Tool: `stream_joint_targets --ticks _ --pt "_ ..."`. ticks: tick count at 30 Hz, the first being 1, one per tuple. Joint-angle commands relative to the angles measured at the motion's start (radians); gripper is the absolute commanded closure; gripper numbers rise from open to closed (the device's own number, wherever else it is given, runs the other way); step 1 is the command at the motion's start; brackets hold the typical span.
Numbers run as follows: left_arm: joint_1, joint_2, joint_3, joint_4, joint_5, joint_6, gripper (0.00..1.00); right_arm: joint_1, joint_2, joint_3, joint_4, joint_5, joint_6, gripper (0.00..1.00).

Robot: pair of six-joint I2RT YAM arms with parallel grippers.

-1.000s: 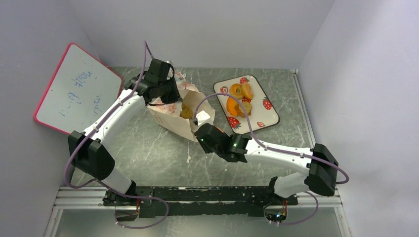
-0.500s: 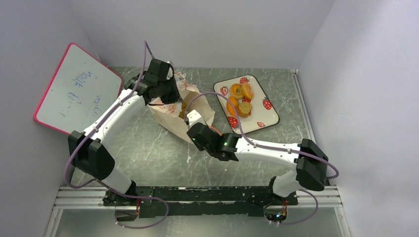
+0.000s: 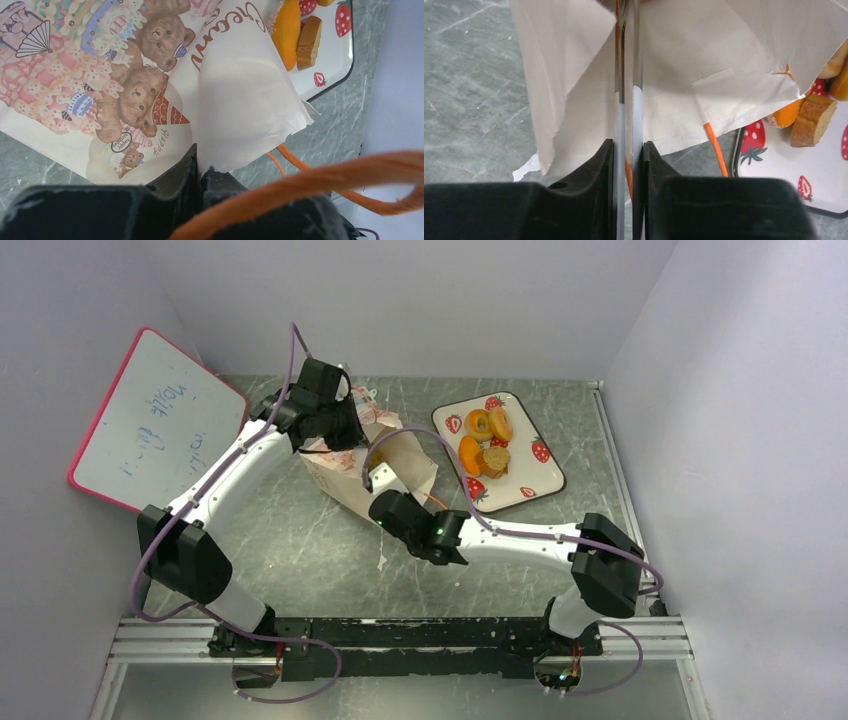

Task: Take the fake bread out of the paper bag
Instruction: Take out the fake bread from the paper bag.

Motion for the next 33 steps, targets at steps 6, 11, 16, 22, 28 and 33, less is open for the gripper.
stream_joint_targets --ticks 6,11,16,22,28,33 --pt "0.025 -0.047 -0.025 0.025 -0.017 -0.023 0.93 0.004 -0.110 -0.008 0.013 0.022 0.040 1.00" --pt "0.030 -0.055 -0.043 0.030 -0.067 -0.057 0.93 0.005 -0.199 -0.033 -0.059 -0.017 0.097 1.00" --pt "0.030 -0.060 -0.057 0.055 -0.115 -0.097 0.93 0.004 -0.295 -0.036 -0.147 -0.042 0.154 1.00" --pt "0.030 -0.052 -0.060 0.073 -0.158 -0.151 0.93 0.004 -0.384 -0.071 -0.246 -0.045 0.211 1.00" --pt "0.034 -0.044 -0.060 0.080 -0.245 -0.210 0.93 0.006 -0.474 -0.054 -0.349 -0.023 0.257 1.00" --pt "0.045 -0.039 -0.060 0.102 -0.266 -0.221 0.93 0.005 -0.511 -0.018 -0.426 0.039 0.292 1.00"
